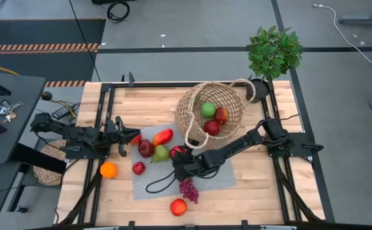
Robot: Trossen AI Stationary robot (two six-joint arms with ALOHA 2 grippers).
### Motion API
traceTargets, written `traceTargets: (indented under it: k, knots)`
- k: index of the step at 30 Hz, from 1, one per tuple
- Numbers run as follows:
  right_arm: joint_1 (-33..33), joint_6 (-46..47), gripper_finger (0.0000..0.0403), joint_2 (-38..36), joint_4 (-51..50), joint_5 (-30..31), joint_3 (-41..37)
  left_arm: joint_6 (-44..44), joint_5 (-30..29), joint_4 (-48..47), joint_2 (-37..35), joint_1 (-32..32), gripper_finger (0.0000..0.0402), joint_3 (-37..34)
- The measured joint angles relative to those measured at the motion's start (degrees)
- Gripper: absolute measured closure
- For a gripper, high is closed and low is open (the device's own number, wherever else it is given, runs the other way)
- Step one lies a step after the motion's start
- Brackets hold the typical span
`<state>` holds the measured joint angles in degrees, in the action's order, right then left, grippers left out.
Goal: Build produce basket
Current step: Put the red apple into the brown basket
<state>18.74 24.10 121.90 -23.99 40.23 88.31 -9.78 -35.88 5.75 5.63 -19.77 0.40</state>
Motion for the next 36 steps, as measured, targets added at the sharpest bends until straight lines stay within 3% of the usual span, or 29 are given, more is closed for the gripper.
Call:
traceTargets:
  k: [18,36]
  knots:
    - [2.82,-5.46,0.0058,-4.78,-7.17,6.58,9.79,0.0,0.01,-0.06,0.01,0.0,0.0353,0.02]
    - [3.44,-16.81,0.0058,-5.5,-6.95,6.49,23.46,0.02,-0.02,0.03,0.42,-0.02,0.0353,0.02]
